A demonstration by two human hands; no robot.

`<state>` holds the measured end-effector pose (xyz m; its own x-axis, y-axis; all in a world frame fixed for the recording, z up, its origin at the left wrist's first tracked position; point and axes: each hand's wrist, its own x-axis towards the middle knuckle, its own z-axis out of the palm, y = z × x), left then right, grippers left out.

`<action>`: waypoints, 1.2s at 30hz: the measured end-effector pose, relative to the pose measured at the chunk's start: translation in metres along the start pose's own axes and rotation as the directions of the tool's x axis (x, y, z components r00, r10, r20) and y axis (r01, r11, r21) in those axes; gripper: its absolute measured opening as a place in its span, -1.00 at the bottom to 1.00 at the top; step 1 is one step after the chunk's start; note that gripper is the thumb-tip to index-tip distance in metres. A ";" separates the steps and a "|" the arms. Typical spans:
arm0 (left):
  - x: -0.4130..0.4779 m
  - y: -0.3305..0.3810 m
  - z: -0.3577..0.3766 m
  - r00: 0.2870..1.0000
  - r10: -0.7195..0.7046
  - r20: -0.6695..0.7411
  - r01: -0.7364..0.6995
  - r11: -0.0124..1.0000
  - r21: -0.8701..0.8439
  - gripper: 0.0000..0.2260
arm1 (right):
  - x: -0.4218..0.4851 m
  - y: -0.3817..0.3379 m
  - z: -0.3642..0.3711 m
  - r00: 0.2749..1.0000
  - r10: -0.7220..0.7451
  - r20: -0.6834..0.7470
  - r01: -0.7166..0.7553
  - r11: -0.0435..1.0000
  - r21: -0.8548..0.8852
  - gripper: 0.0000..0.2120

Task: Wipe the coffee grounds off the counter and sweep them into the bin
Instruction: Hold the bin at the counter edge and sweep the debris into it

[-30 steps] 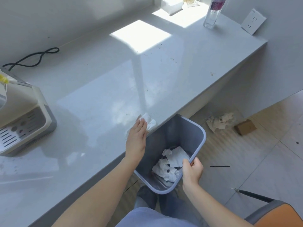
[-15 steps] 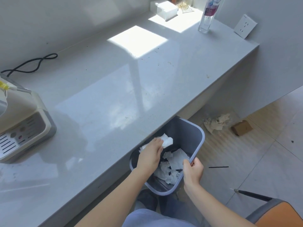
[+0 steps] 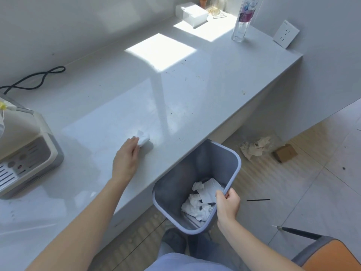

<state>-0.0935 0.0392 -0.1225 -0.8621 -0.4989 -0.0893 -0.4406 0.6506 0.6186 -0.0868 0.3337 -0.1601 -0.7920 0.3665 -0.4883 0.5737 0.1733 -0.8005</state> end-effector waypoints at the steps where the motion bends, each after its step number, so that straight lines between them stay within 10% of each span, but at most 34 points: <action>1: 0.004 -0.005 0.004 1.000 -0.009 -0.012 0.009 1.000 -0.007 -0.72 | 0.000 0.001 0.000 1.000 -0.001 -0.001 0.001 1.000 -0.004 -0.71; 16: -0.047 0.080 0.098 0.952 0.262 0.162 -0.243 0.962 -0.128 -0.68 | 0.003 0.005 0.001 1.000 0.016 -0.009 -0.017 1.000 -0.023 -0.68; 22: -0.065 0.089 0.087 0.956 0.089 0.280 -0.002 0.955 -0.295 -0.70 | 0.004 0.004 0.000 1.000 0.026 -0.002 -0.026 0.999 -0.029 -0.70; 31: 0.024 0.018 -0.010 0.931 -0.227 -0.286 0.131 0.939 -0.318 -0.69 | 0.006 0.001 -0.003 1.000 0.015 0.006 -0.015 0.999 -0.035 -0.74; 36: 0.038 -0.017 0.020 0.999 0.019 -0.043 -0.022 0.997 -0.070 -0.67 | 0.008 0.003 -0.002 0.999 0.035 0.012 -0.035 0.999 -0.034 -0.76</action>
<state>-0.1240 0.0210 -0.1519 -0.8588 -0.5104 -0.0434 -0.4024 0.6198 0.6737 -0.0905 0.3388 -0.1660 -0.7738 0.3612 -0.5204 0.6078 0.1917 -0.7706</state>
